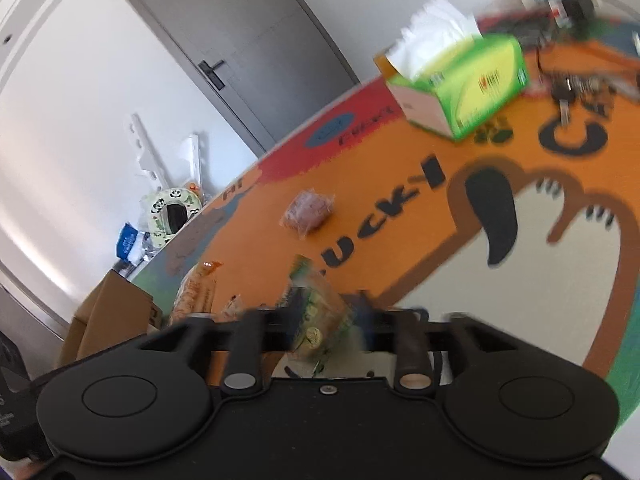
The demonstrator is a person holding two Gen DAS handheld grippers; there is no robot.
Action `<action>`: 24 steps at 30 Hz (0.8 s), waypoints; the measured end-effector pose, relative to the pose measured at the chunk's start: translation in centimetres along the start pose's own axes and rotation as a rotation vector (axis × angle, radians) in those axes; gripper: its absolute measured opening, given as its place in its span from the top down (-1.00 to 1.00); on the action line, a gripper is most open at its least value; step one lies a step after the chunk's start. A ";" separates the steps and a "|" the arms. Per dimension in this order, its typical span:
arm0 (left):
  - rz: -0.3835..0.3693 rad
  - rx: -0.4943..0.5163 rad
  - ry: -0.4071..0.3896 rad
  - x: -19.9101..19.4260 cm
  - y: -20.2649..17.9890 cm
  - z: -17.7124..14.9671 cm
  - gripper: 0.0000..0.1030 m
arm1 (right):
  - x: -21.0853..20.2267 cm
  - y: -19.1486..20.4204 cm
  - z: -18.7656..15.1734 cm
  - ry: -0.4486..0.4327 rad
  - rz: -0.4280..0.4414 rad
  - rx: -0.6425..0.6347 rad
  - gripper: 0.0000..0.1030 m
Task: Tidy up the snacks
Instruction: 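Lift the beige packet with left gripper while right grasps green-white bread bun packet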
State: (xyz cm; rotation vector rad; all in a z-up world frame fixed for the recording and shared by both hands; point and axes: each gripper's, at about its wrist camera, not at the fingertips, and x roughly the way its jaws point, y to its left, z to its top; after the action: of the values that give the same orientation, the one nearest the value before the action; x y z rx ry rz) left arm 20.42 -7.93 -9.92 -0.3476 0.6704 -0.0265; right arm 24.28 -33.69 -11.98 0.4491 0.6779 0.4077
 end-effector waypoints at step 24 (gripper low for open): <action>0.003 -0.046 -0.022 -1.6 2.7 0.5 0.33 | 4.2 4.3 -2.1 0.054 -0.128 -0.240 0.04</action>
State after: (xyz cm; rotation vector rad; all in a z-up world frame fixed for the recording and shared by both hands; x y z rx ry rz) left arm 19.22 -5.01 -9.40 -0.3904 0.6503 -0.0043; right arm 24.93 -27.49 -13.29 0.1672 0.6962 0.3756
